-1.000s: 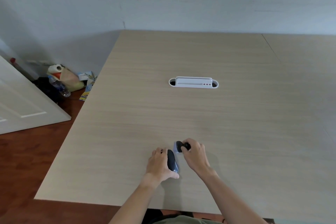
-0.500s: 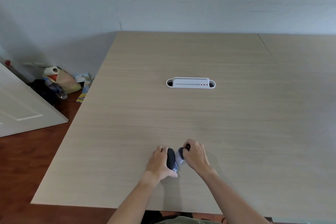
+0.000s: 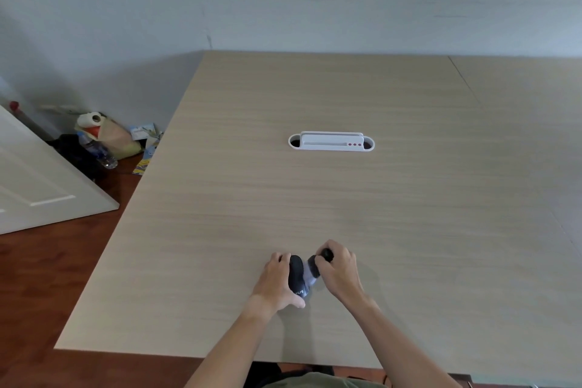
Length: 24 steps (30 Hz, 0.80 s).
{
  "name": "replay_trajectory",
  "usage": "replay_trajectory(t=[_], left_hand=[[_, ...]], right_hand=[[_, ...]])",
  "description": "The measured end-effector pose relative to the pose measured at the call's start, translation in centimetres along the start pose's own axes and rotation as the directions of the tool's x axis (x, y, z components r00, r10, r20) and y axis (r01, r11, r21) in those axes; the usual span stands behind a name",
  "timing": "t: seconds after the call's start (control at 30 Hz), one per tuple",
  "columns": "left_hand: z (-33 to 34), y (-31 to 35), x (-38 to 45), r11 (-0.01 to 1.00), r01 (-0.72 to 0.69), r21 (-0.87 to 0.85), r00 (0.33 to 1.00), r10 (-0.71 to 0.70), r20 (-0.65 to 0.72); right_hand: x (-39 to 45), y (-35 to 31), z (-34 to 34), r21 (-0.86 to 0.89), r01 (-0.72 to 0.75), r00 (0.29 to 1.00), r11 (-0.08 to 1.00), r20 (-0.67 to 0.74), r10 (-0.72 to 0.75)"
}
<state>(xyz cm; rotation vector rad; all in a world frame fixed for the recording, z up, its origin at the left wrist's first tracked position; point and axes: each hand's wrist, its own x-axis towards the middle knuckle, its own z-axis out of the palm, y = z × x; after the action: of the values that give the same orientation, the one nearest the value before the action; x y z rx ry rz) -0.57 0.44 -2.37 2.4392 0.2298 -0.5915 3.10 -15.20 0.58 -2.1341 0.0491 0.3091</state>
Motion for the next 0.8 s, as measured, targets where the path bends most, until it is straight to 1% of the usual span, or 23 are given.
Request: replay_trajectory(t=[0.07,0.1,0.13,0.17,0.2,0.27,0.3,0.33,0.4,0.47,0.5,0.6,0.67,0.7,0.73,0.8], left_hand=[[-0.1,-0.1,0.0,1.0,0.005,-0.017,1.0,-0.005,0.002],[-0.1,-0.2,0.0,1.0,0.004,-0.015,1.0,-0.003,0.005],[-0.1,-0.2,0.1,1.0,0.0,-0.009,1.0,0.0,0.005],[-0.1,-0.2,0.1,1.0,0.001,-0.006,1.0,-0.001,0.006],[-0.1,-0.2,0.1,1.0,0.005,-0.007,1.0,-0.005,0.006],[0.0,-0.1,0.1,1.0,0.01,-0.003,1.0,-0.01,0.006],[0.0,0.0,0.1,1.0,0.01,0.005,1.0,-0.01,0.006],[0.0,0.0,0.2,1.0,0.01,0.011,1.0,-0.01,0.007],[0.0,0.0,0.2,1.0,0.007,0.002,1.0,-0.007,0.009],[0.0,-0.1,0.3,1.0,0.002,-0.026,1.0,-0.002,0.01],[0.0,-0.1,0.2,0.999,0.0,-0.052,1.0,0.001,0.009],[0.1,-0.5,0.2,0.993,-0.02,-0.119,1.0,0.018,-0.016],[0.1,-0.5,0.1,0.99,-0.018,-0.139,0.999,0.013,-0.031],[0.0,-0.4,0.1,0.99,-0.015,-0.143,0.999,0.01,-0.036],[0.0,-0.4,0.0,0.99,-0.013,-0.143,0.999,0.008,-0.037],[-0.1,-0.3,0.0,0.99,-0.009,-0.143,0.999,0.004,-0.034]], right_hand=[[-0.1,-0.5,0.2,0.026,0.009,0.993,1.0,0.12,-0.012],[-0.1,-0.6,0.5,0.006,0.011,0.982,1.0,0.191,-0.012],[0.1,-0.4,0.7,-0.023,0.017,0.973,1.0,0.232,-0.011],[0.2,-0.4,0.9,-0.044,0.028,0.973,0.999,0.229,-0.017],[0.4,-0.2,1.0,-0.061,0.038,0.983,0.997,0.181,-0.026],[0.5,0.0,0.9,-0.076,0.041,0.999,0.996,0.036,-0.038],[0.6,0.0,0.8,-0.074,0.035,0.999,0.997,-0.014,-0.037],[0.5,0.0,0.7,-0.063,0.031,0.999,0.998,-0.033,-0.033],[0.4,0.0,0.8,-0.039,0.037,0.999,0.999,0.01,-0.037],[0.2,0.0,1.4,-0.041,0.071,0.995,0.997,0.07,-0.068],[0.2,-0.1,1.7,-0.034,0.087,0.994,0.996,0.076,-0.084],[0.6,-0.7,2.5,0.037,0.089,0.996,0.995,0.007,-0.09],[0.8,-1.1,2.8,0.107,0.065,0.998,0.992,-0.034,-0.062],[1.0,-1.2,2.9,0.135,0.045,0.999,0.99,-0.032,-0.042],[1.1,-1.2,3.0,0.146,0.019,1.0,0.989,-0.006,-0.019],[1.5,-1.1,3.1,0.11,-0.042,0.997,0.993,0.073,0.034]])
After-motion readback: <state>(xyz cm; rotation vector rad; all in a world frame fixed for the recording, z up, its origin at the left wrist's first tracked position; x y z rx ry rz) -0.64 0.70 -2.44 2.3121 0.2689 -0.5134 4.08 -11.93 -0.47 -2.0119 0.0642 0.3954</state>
